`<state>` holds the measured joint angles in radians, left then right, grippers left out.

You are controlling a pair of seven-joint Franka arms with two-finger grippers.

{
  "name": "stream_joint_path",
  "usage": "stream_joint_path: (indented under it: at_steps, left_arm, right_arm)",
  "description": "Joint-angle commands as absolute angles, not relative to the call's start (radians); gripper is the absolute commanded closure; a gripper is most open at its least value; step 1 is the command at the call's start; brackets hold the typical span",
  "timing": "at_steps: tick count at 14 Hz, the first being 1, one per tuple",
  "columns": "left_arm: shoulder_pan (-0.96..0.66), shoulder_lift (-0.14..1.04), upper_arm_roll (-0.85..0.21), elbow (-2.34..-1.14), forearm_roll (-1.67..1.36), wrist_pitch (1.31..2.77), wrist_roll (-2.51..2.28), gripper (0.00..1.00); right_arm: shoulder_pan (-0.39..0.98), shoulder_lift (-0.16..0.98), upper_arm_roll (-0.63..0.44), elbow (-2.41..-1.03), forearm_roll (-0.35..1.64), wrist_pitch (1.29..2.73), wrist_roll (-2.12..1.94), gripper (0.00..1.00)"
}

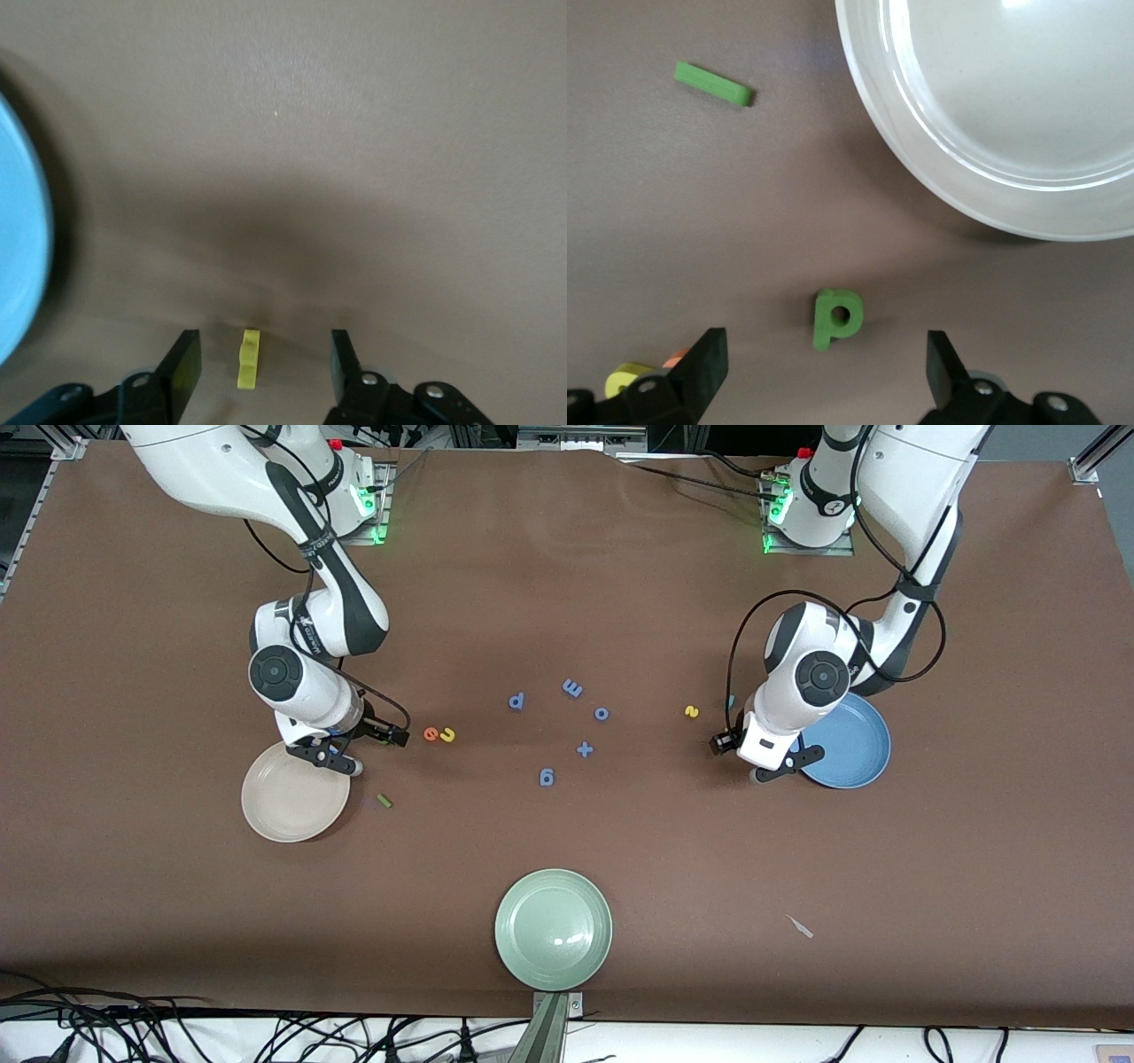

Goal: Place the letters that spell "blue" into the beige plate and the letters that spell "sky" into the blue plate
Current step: 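Grasp the green p with the right gripper while the left gripper grasps the yellow K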

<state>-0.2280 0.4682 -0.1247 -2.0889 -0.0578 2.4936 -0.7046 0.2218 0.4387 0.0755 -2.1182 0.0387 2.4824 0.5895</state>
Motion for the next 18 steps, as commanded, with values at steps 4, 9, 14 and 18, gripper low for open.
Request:
stream_joint_path:
  at_steps: [4, 9, 14, 18]
  left_arm:
    - [-0.235, 0.446, -0.120, -2.154, 0.001, 2.523, -0.696, 0.40]
    - [-0.236, 0.448, -0.124, -2.148, 0.002, 2.523, -0.709, 0.54]
    - [-0.238, 0.451, -0.126, -2.152, 0.003, 2.523, -0.712, 0.83]
    - [-0.242, 0.442, -0.129, -2.142, 0.003, 2.511, -0.745, 1.00]
  right_arm:
    - [0.224, 0.436, 0.078, -2.186, 0.034, 2.586, 0.603, 0.01]
    - [0.227, 0.452, 0.078, -2.191, 0.028, 2.612, 0.603, 0.17]
    - [0.225, 0.462, 0.078, -2.191, 0.018, 2.615, 0.603, 0.57]
    - [0.225, 0.460, 0.078, -2.187, 0.015, 2.614, 0.594, 1.00]
